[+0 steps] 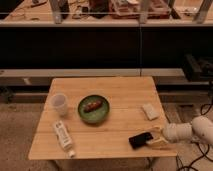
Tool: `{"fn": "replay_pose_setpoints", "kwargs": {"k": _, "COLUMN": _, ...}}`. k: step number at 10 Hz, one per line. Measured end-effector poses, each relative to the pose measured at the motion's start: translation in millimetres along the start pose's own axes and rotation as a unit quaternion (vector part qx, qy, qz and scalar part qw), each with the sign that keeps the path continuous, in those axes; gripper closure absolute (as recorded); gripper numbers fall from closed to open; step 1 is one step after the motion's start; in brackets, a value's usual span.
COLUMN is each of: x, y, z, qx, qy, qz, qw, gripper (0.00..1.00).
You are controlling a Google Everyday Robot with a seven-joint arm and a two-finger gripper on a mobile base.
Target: Place the eraser on the white sponge
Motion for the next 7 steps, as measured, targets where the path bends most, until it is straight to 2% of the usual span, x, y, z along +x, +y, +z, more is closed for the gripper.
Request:
{"fn": "replay_pose_setpoints", "kwargs": {"k": 6, "x": -0.9, "y": -0.2, "z": 0.3, "qx": 0.0, "qy": -0.001, "qz": -0.001, "qw": 1.0, "gripper": 1.0}}
{"fn": "replay_pose_setpoints", "kwargs": {"k": 7, "x": 0.0, "y": -2.8, "z": -2.2, "qx": 0.005, "qy": 0.002, "qz": 0.0, "qw": 1.0, "gripper": 1.0}}
